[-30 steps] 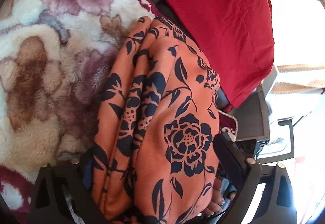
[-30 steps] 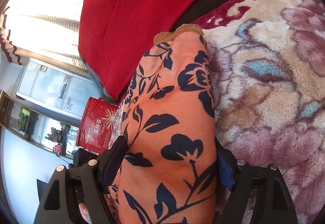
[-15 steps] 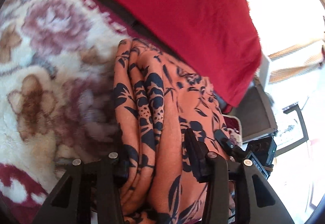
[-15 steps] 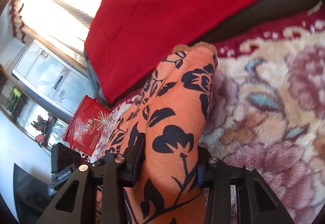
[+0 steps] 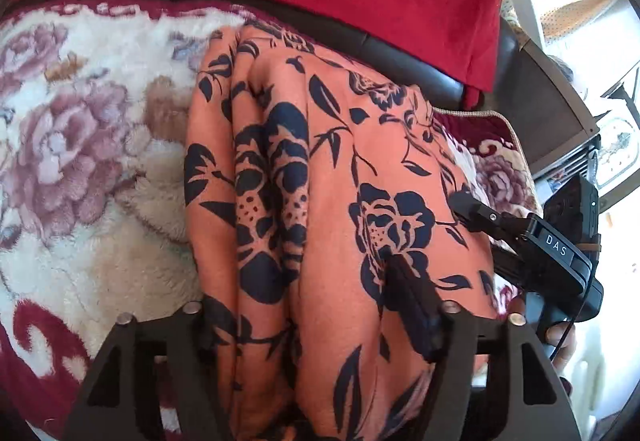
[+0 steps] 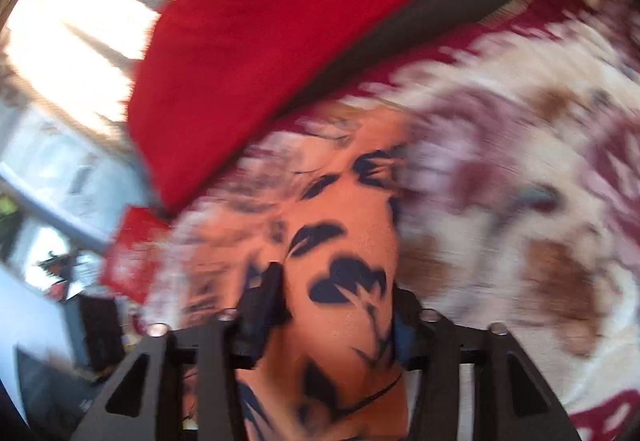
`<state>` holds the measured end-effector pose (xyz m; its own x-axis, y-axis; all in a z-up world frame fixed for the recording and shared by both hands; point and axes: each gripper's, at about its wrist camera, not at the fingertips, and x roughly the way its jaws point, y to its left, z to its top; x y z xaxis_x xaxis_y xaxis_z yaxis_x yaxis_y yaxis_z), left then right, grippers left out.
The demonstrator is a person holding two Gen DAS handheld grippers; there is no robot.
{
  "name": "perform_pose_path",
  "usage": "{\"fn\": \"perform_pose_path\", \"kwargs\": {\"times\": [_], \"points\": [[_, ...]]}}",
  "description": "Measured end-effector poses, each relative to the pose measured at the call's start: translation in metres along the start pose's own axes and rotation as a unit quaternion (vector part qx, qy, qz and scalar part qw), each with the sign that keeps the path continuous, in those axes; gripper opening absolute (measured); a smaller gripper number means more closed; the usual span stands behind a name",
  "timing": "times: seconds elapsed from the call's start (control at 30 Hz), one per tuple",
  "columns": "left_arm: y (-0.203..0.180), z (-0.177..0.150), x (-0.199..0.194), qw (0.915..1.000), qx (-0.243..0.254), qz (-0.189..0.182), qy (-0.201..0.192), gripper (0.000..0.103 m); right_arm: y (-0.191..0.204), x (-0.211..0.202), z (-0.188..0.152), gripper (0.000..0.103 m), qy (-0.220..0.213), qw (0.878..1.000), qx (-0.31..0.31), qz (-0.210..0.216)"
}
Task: Fold small clothes
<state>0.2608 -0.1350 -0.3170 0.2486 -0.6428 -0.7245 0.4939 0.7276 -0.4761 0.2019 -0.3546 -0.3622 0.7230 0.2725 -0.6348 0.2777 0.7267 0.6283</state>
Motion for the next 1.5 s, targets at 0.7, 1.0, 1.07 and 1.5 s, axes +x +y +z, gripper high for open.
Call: {"fn": "perform_pose_path", "kwargs": {"times": [0.7,1.0,1.07,1.5], "points": [[-0.066,-0.045,-0.148,0.9422,0.11,0.277,-0.153,0.084,0.065,-0.098,-0.036,0.05,-0.099,0.992,-0.071,-0.025],[-0.135,-0.071,-0.275,0.8988,0.12,0.305,-0.291,0.103,0.139,-0.237,-0.094,0.065,-0.221,0.955,-0.18,-0.082],[-0.145,-0.079,-0.299,0.8893,0.115,0.317,-0.309,0.103,0.153,-0.259,-0.106,0.066,-0.231,0.949,-0.194,-0.089],[-0.185,-0.118,-0.388,0.8544,0.113,0.331,-0.384,0.103,0.207,-0.34,-0.165,0.069,-0.26,0.93,-0.247,-0.079]]}}
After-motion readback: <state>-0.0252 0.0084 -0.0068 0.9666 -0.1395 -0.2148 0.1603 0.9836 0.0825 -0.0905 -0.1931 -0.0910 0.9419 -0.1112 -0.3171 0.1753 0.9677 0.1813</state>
